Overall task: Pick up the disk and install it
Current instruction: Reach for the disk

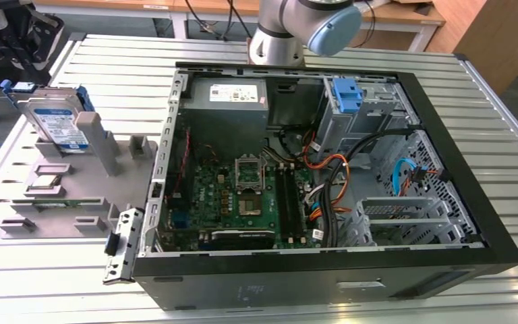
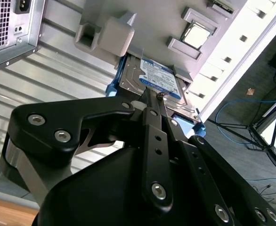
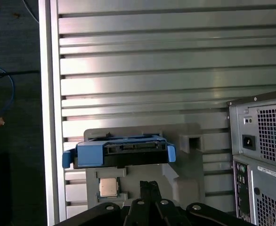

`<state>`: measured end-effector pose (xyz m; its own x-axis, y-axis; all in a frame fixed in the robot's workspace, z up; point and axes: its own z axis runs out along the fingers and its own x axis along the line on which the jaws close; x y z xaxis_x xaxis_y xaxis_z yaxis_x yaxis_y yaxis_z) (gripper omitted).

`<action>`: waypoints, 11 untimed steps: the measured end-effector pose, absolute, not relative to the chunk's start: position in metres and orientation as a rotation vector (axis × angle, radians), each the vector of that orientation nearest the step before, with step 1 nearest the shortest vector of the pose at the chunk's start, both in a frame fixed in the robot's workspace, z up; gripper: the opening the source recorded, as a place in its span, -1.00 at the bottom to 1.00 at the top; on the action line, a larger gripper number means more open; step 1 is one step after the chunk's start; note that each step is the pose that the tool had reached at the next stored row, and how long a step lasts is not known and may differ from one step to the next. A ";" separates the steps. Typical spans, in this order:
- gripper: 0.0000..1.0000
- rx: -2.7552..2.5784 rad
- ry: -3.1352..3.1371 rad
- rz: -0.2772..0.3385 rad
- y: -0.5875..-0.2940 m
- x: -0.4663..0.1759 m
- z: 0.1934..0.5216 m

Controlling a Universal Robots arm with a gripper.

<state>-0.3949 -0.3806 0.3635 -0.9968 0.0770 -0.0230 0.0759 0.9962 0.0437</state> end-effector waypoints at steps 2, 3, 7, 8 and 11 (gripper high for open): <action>-0.79 0.119 3.114 0.067 -0.379 -0.395 0.362; -0.79 0.119 3.114 0.067 -0.378 -0.395 0.360; -0.79 0.119 3.114 0.067 -0.375 -0.396 0.356; -0.79 0.119 3.114 0.067 -0.374 -0.397 0.355; -0.79 0.119 3.114 0.067 -0.372 -0.400 0.353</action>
<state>-0.4001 -0.3719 0.3535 -0.9968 0.0770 -0.0228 0.0760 0.9962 0.0436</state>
